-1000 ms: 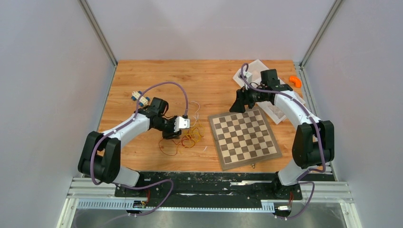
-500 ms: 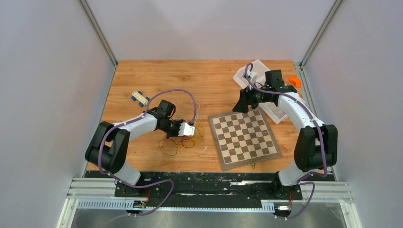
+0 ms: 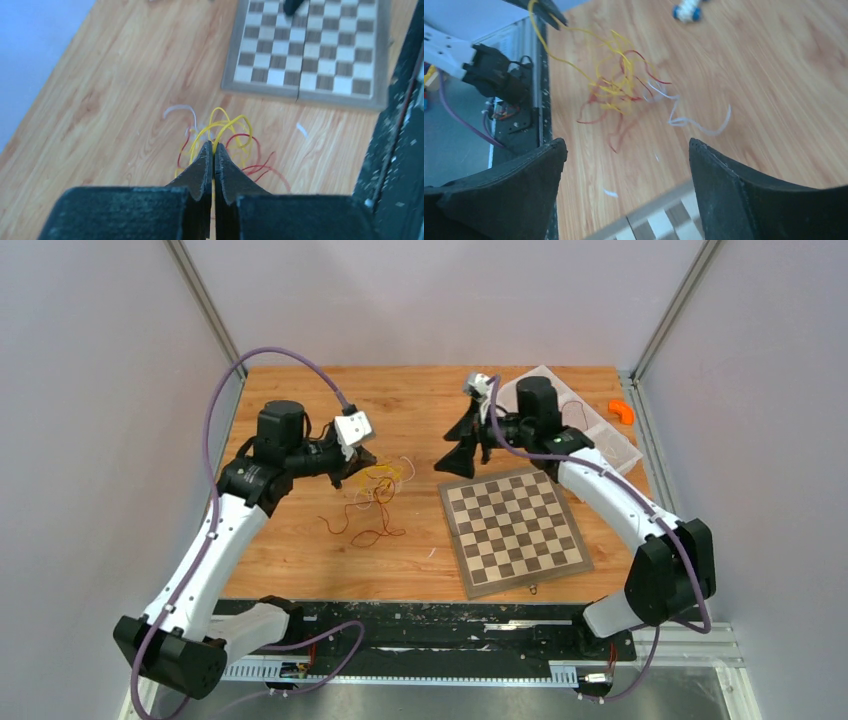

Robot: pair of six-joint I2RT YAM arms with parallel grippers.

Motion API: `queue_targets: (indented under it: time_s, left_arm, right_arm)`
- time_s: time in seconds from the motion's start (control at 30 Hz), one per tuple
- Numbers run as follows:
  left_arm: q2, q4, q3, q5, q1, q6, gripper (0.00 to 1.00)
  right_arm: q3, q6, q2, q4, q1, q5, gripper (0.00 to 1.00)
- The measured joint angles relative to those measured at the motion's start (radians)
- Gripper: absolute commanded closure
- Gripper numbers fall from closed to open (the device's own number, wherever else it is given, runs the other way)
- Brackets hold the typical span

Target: Untangle the cables

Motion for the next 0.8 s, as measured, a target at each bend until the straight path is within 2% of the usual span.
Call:
queue_targets:
  time_s: [0.13,0.23,0.33,0.47,0.57,0.67,0.8]
  left_arm:
    - [-0.029,0.014,0.077,0.028,0.019,-0.216,1.0]
    - [-0.018,0.03,0.117,0.047,0.057,-0.362,1.0]
    - [-0.015,0.043,0.149,0.064,0.085,-0.478,1.0]
    - [-0.014,0.059,0.196,0.113,0.116,-0.595,1.0]
    - [-0.01,0.096,0.251,0.167,0.154,-0.689,1.0]
    - [-0.005,0.148,0.307,0.207,0.205,-0.772,1.0]
    - [0.015,0.259,0.407,0.252,0.32,-0.912,1.0]
  right_arm:
    - [0.0,0.049,0.01,0.202,0.174,0.01,0.05]
    - [0.005,0.071,0.054,0.362,0.279,0.046,0.1]
    - [0.024,0.114,0.147,0.523,0.345,0.105,0.29]
    - [0.073,0.161,0.296,0.657,0.379,0.175,0.69]
    - [0.075,0.177,0.37,0.71,0.393,0.211,0.83]
    - [0.065,0.185,0.429,0.753,0.401,0.237,0.84]
    - [0.01,0.18,0.469,0.764,0.407,0.255,0.78]
